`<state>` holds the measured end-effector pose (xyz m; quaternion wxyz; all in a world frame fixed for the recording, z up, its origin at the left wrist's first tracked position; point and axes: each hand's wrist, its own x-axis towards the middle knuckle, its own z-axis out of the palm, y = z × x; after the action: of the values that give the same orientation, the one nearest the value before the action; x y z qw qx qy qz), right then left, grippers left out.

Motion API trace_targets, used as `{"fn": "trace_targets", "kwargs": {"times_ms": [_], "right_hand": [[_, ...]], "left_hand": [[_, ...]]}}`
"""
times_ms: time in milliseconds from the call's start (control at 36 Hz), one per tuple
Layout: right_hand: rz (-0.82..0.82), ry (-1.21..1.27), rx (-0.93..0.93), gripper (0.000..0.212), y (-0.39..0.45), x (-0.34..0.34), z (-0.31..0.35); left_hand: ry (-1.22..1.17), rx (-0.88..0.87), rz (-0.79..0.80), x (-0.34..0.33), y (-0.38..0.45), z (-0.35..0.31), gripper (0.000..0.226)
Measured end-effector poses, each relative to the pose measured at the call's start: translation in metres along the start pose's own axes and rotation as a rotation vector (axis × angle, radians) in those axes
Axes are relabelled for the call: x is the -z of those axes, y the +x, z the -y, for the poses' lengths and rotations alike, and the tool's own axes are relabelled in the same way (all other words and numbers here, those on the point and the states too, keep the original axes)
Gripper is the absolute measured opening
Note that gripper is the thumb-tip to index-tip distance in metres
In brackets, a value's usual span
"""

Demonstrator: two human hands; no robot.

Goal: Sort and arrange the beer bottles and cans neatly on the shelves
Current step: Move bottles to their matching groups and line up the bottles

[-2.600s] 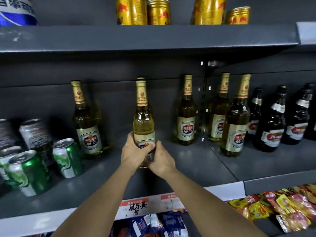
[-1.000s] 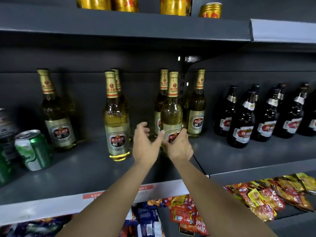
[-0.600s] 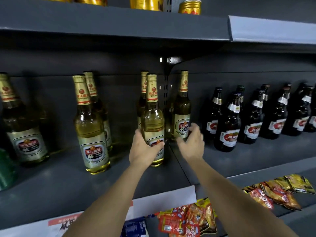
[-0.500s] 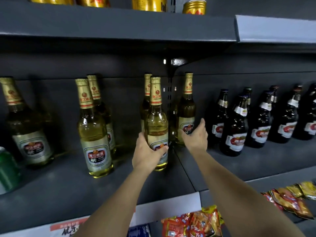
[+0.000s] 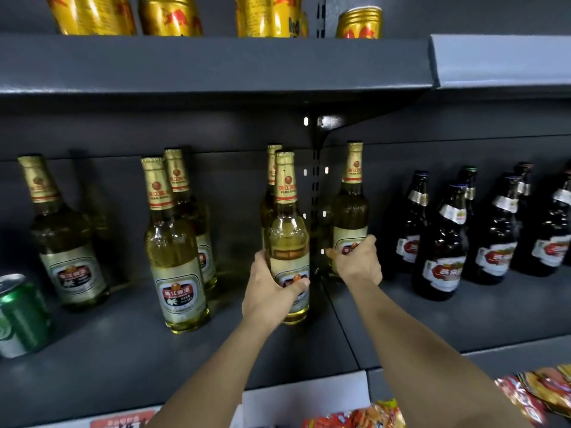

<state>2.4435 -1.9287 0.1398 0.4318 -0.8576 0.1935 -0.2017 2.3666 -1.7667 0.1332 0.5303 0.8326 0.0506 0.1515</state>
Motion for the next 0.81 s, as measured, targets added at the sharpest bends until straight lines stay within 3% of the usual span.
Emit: {"fn": "trace_targets", "kwargs": {"times_ms": [167, 278, 500, 694, 806], "right_hand": [[-0.01, -0.052, 0.008, 0.074, -0.031, 0.031, -0.009], [-0.024, -0.065, 0.012, 0.076, -0.056, 0.053, -0.018], [-0.116, -0.072, 0.002, 0.079, -0.116, 0.085, -0.017], [-0.234, -0.011, 0.055, 0.079, -0.191, 0.08, 0.018], [-0.223, 0.009, 0.121, 0.076, -0.239, 0.06, 0.044]], "left_hand": [[0.063, 0.006, 0.015, 0.007, -0.012, -0.013, 0.08], [0.088, -0.012, -0.057, 0.017, -0.034, -0.015, 0.091], [0.039, -0.07, -0.251, 0.057, -0.072, -0.002, 0.04], [0.051, -0.117, -0.298, 0.137, -0.098, 0.016, 0.025], [0.104, -0.109, -0.327, 0.182, -0.107, 0.037, 0.023]]}}
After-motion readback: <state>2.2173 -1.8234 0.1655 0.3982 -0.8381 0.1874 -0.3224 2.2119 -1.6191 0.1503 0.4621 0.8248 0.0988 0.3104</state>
